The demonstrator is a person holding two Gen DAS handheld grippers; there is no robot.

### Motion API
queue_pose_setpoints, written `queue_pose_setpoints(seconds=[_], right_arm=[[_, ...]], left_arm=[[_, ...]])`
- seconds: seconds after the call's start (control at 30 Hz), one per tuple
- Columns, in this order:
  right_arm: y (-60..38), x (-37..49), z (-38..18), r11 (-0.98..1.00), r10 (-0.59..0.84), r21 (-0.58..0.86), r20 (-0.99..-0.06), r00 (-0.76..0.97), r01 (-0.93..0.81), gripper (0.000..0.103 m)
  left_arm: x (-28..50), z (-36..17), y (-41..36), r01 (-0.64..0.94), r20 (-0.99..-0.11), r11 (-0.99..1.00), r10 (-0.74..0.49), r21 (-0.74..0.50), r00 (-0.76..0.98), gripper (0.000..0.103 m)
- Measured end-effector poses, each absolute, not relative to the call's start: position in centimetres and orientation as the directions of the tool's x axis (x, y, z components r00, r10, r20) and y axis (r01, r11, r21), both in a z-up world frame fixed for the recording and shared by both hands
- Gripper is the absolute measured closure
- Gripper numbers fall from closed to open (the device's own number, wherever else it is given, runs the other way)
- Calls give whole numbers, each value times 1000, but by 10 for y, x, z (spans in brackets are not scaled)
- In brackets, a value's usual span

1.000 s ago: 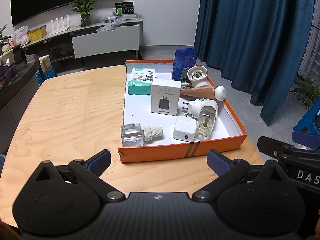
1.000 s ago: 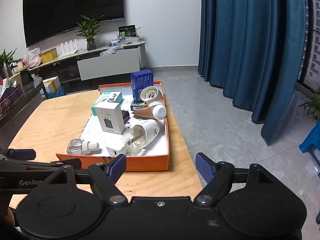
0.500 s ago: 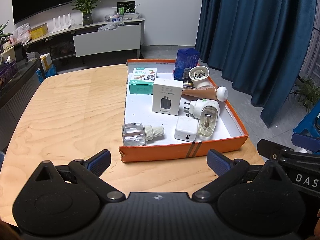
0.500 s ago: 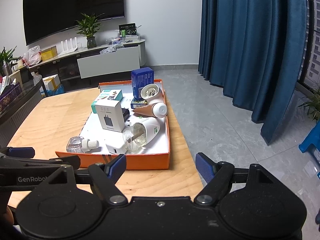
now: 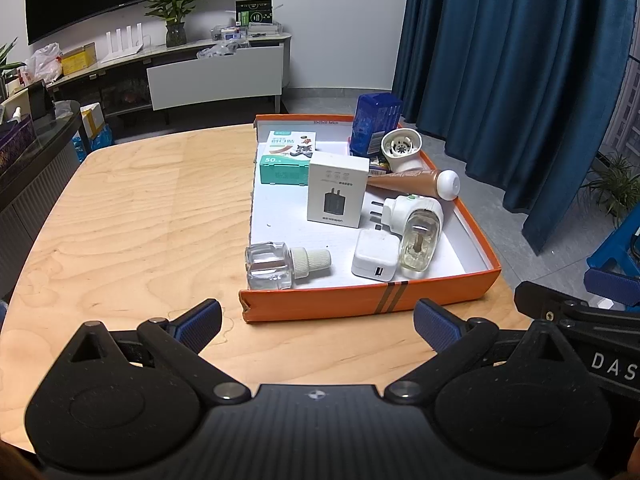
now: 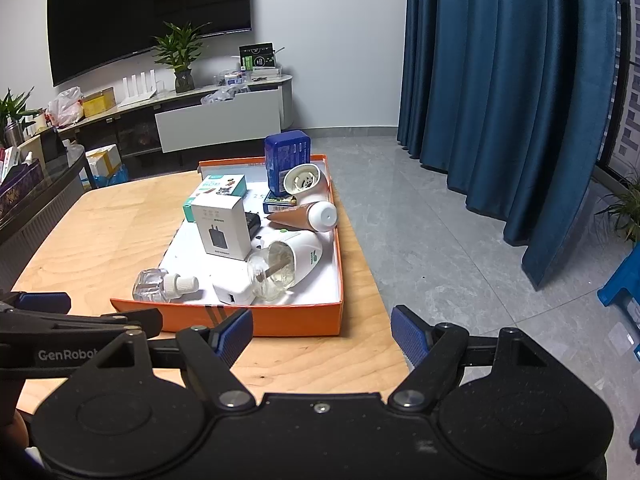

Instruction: Organize rigid objects

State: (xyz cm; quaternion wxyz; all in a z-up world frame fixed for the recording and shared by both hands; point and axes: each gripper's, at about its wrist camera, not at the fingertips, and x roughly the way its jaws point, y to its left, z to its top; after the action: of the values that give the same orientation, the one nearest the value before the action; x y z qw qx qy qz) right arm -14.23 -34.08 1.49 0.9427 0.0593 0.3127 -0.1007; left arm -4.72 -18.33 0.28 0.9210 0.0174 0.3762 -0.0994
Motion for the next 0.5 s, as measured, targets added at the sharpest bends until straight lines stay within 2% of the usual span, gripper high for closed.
queue_pose_setpoints(seconds=[0.5], right_arm=[[-338,-140,15,974,-150,42,-608,780,221,13]], left_arm=[[-46,1,-180,186,-697,981,-175,-60,696,0]])
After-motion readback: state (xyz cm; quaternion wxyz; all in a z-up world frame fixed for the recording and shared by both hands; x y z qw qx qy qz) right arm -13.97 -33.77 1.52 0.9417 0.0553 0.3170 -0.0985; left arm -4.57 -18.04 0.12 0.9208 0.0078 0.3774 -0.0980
